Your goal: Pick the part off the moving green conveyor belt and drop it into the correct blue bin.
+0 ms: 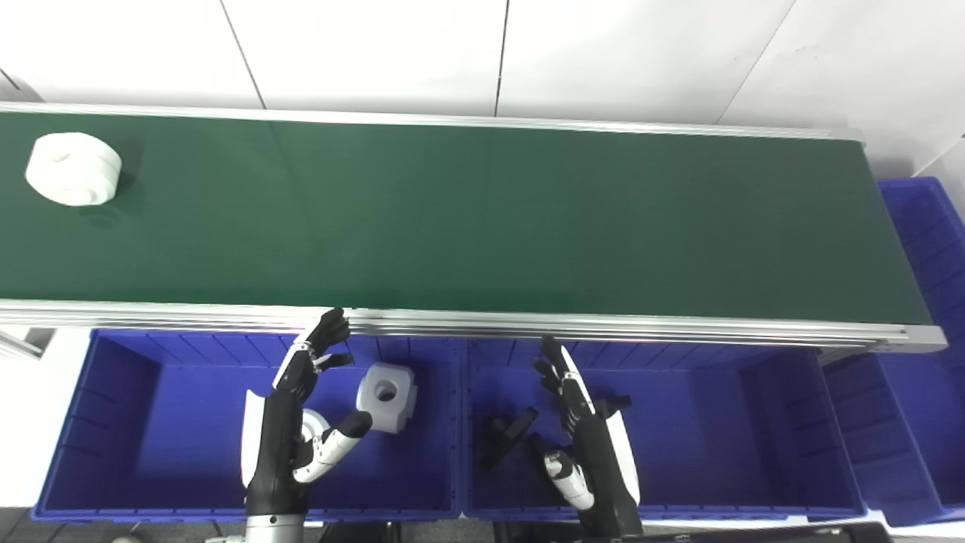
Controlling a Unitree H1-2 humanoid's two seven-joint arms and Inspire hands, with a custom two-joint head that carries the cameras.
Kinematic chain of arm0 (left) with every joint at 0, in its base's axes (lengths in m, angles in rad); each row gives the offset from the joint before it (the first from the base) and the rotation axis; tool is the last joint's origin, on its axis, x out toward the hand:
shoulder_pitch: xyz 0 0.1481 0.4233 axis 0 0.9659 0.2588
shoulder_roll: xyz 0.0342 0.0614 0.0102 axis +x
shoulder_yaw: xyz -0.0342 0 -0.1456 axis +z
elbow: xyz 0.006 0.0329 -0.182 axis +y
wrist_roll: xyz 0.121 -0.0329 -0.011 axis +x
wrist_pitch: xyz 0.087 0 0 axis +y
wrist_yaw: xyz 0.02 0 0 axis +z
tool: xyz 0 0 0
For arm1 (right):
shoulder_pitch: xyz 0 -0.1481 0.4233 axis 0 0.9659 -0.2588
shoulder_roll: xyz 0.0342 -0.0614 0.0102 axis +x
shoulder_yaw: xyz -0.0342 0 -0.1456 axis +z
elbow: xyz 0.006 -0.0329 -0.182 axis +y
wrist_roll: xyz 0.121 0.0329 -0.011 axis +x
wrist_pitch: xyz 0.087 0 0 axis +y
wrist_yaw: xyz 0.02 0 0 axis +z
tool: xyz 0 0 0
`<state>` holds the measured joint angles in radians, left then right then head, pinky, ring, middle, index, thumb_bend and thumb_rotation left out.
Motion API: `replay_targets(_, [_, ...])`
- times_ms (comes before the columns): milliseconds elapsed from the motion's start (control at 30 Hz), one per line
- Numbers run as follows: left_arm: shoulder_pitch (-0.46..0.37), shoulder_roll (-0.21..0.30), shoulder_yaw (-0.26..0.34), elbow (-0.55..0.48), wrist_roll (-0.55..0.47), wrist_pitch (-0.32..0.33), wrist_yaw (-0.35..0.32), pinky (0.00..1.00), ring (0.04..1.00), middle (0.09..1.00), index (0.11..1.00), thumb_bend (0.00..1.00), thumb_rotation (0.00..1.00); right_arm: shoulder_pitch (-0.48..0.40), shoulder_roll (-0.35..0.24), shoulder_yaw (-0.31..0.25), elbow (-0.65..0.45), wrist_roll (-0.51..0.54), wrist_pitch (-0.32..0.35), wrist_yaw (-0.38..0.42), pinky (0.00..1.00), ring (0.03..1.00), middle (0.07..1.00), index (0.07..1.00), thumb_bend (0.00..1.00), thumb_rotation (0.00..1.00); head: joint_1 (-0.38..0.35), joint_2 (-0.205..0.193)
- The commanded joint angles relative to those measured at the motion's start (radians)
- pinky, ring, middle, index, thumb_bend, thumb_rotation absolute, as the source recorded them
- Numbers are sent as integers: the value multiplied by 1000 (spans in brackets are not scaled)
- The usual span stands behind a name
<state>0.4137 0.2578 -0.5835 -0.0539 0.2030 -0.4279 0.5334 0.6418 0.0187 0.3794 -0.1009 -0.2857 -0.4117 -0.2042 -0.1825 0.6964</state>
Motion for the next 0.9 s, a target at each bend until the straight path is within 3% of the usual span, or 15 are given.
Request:
replay_targets(0, [7,-3,9,-37,-5,-42,3,691,804,828,841,816,777,1,16,17,-8,3,-57,-8,917,915,958,960,954,1000,1,0])
replay_targets(500, [9,-5,14,-43,7,-42,-5,658,791,816,835,792,780,3,19,15,-2,-2,-57,-12,913,907,957,969,940,1000,-3,0])
replay_targets(700, [-6,0,-6,-22,17,-42,37,656,774,809,826,782,782,3,18,13,-3,-1,-57,-12,908,906,955,968,925,1000,3,-6])
replay_targets(867, [-2,0,-7,-24,16,-42,27,656,786,814,831,819,784,-1,14,15,2,4,-57,-13,912,911,957,970,917,1000,15,-18])
